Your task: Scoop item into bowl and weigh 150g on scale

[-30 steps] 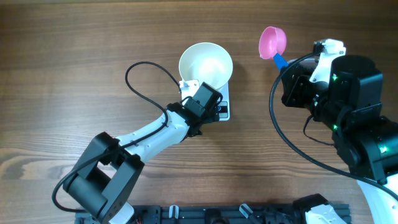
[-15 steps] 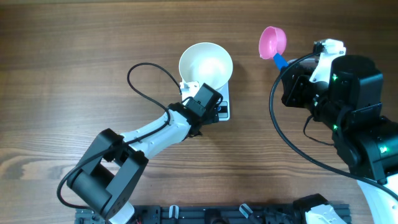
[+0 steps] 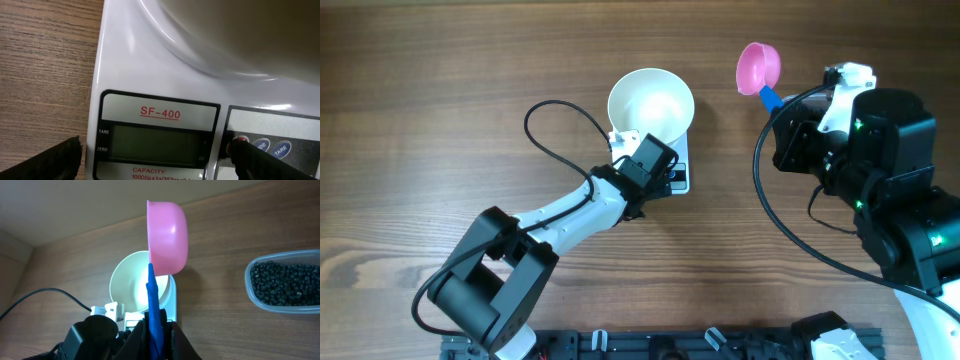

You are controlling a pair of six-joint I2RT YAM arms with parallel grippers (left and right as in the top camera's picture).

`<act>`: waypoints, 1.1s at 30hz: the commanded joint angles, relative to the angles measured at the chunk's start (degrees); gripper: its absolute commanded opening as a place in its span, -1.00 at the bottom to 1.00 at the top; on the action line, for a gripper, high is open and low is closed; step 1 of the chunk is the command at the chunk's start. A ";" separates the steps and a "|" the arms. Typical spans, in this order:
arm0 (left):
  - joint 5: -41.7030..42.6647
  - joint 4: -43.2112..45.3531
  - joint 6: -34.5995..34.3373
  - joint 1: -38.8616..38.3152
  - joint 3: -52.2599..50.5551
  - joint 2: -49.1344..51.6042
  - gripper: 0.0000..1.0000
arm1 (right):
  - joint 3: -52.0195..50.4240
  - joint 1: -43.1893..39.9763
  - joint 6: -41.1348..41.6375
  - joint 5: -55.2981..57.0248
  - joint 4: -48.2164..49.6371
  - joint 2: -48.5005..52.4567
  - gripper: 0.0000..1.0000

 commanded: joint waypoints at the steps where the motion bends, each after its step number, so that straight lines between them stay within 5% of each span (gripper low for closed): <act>1: -0.98 0.35 -0.74 0.13 -0.37 2.01 1.00 | 0.83 -0.17 -1.22 -0.46 0.31 0.15 -0.91; 19: -0.98 0.31 -0.74 0.13 -0.37 2.62 1.00 | 0.83 -0.17 -1.22 -0.46 0.33 0.15 -0.91; 33: -0.72 -4.52 -0.76 0.07 -0.35 -10.10 1.00 | 0.83 -0.17 -1.20 -0.48 0.28 0.15 -0.91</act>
